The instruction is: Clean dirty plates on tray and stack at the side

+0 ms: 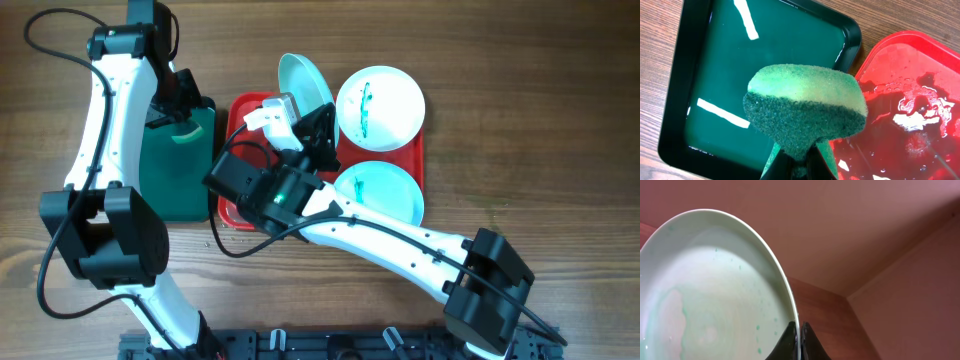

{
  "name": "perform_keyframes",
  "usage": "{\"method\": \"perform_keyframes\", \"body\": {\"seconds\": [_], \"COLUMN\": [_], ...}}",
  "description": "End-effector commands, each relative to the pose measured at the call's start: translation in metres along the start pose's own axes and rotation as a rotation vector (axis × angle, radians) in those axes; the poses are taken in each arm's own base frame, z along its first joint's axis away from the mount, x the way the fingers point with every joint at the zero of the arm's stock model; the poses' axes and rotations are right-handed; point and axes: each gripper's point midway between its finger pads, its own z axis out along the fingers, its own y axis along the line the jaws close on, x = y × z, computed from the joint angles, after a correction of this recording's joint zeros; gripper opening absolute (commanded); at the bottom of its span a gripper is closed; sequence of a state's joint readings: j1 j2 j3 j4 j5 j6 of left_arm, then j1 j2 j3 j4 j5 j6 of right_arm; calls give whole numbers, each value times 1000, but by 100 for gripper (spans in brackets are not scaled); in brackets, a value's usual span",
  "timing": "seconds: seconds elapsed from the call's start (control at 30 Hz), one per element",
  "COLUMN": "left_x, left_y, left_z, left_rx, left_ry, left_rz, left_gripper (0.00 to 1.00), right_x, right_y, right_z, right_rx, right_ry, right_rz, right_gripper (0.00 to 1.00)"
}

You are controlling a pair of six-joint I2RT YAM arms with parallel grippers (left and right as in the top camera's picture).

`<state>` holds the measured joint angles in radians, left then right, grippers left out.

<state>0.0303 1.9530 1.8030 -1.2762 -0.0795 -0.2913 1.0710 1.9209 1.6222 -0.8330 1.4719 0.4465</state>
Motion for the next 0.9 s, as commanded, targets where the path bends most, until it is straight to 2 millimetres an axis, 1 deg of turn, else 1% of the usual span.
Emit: {"method": "perform_keyframes", "body": {"seconds": [0.0,0.13,0.2,0.27,0.3,0.37,0.43,0.47,0.5,0.57,0.63,0.7,0.77,0.87], "left_x": [-2,-2,-2,-2,-2,-1,0,2,3,5,9,13,17,22], "left_y": [-5,-7,-7,-7,-7,-7,-10,-13,-16,-22,-31,-40,-48,-60], "left_z": [-14,-14,-14,-14,-14,-14,-14,-14,-14,-15,-16,-17,-18,-19], "left_rx": [40,50,50,50,50,51,56,58,59,62,66,70,75,80], "left_ry": [-28,-24,-23,-23,-23,-23,-19,-17,-16,-17,-17,-16,-16,-16], "left_rz": [-11,-10,-10,-10,-10,-10,-5,4,11,26,50,69,70,98], "left_gripper": [4,4,4,4,4,4,4,4,4,4,4,4,4,4], "right_x": [-6,-1,5,18,23,41,56,63,66,66,60,53,50,57], "right_y": [-5,5,18,42,50,73,91,100,102,100,90,71,47,1], "right_z": [-3,-2,-3,-8,-11,-18,-24,-25,-22,-15,-4,13,32,71], "right_rx": [38,-20,-96,-244,-291,-451,-592,-694,-757,-862,-982,-1090,-1160,-1181], "right_ry": [-25,3,39,111,137,237,336,406,450,516,577,626,667,718], "right_rz": [7,4,1,-6,-12,-31,-24,-18,0,48,130,234,338,492], "right_gripper": [4,4,4,4,4,4,4,4,4,4,4,4,4,4]}}
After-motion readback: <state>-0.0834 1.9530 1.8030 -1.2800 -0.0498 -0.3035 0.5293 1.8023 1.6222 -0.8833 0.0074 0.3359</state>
